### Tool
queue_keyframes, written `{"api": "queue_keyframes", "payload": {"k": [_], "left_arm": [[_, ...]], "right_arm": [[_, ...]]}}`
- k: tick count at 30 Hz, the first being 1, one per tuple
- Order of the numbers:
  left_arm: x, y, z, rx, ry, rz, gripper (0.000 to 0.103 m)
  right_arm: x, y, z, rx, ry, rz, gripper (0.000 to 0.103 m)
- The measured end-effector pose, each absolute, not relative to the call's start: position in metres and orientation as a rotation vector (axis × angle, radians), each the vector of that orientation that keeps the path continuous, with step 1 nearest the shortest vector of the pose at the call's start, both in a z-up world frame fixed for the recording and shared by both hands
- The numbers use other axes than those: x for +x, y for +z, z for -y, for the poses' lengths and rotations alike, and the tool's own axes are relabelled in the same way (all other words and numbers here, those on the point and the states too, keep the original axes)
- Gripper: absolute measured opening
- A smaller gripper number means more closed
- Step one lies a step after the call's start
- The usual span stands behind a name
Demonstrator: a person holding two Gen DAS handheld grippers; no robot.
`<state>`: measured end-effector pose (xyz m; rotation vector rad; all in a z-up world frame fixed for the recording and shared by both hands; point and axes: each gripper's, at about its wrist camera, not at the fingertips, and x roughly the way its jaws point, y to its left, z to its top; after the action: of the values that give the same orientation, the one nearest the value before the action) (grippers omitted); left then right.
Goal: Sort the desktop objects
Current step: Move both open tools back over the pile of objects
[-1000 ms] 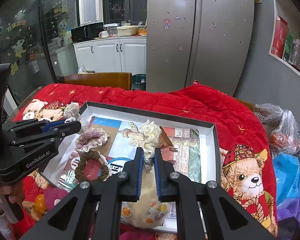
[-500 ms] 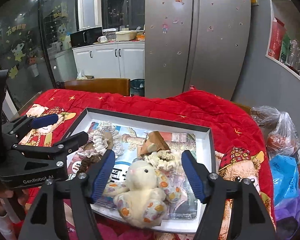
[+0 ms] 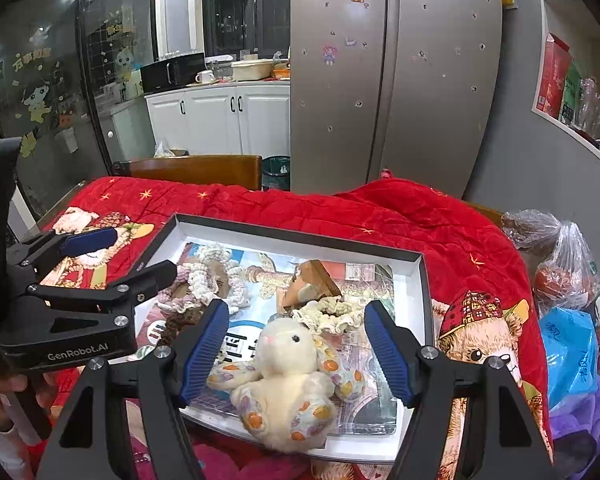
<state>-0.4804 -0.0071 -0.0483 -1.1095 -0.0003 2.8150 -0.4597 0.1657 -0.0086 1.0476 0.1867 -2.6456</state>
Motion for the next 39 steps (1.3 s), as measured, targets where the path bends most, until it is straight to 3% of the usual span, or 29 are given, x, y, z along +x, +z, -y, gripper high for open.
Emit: {"api": "queue_keyframes", "payload": {"k": [12,16,22,28,32,39], "left_arm": [[-0.394,0.033,0.011,-0.916,2.829,0.091,0.088],[-0.346,0.057,0.017,-0.843,2.854,0.053,0.089],[-0.264,0.075,0.029,-0.751,2.973,-0.044,0.099],[-0.192,0.037,0.044,-0.751,2.988,0.034,0.101],[-0.17,-0.015,0.054,-0.803,2.935,0.173,0.101],[-0.18,-0.076,0.043,-0.966,2.857,0.18,0.101]], "right_arm": [[-0.393,0.051,-0.168,0.89,-2.716,-0.183,0.072],[-0.353,0.077,-0.173,0.817,-2.746,-0.136,0.079],[-0.287,0.106,-0.172,0.713,-2.803,-0.116,0.082],[-0.213,0.098,-0.176,0.607,-2.85,-0.038,0.084],[-0.17,0.057,-0.177,0.566,-2.85,0.044,0.086],[-0.156,-0.027,-0.163,0.788,-2.788,-0.026,0.086]]}}
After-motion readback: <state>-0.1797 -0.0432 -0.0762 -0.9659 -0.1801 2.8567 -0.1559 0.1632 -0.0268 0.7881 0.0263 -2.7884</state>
